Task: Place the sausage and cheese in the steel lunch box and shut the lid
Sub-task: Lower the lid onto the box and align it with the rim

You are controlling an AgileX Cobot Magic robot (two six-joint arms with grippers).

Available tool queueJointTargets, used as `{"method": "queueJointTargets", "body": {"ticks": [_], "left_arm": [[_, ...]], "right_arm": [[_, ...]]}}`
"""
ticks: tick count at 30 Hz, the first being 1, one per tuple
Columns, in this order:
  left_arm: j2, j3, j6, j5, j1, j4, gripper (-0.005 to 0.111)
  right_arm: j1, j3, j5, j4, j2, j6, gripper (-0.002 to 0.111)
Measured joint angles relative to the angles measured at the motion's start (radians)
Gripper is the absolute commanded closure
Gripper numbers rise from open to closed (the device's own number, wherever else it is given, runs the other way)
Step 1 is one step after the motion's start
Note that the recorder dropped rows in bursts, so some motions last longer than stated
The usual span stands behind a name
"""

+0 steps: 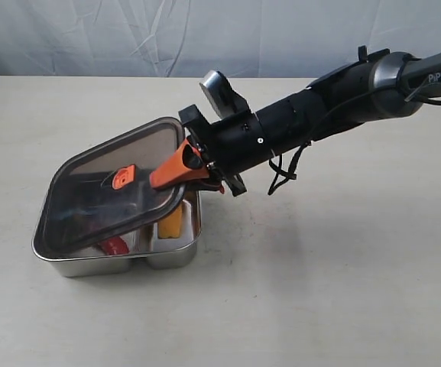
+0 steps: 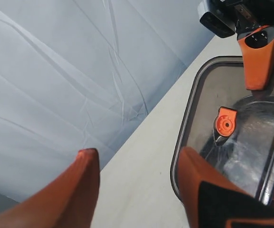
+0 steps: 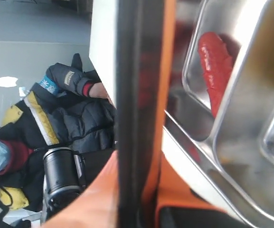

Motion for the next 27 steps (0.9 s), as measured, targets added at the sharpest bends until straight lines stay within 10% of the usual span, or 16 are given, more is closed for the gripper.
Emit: {"method": "queueJointTargets", "body": {"ticks": [27], "left_arm": [[0.0, 0.0, 0.0, -0.002, 0.0, 0.034, 0.058]], "right_arm": [[0.035, 0.17, -0.113, 0.083, -0.061, -0.045, 0.109]]}}
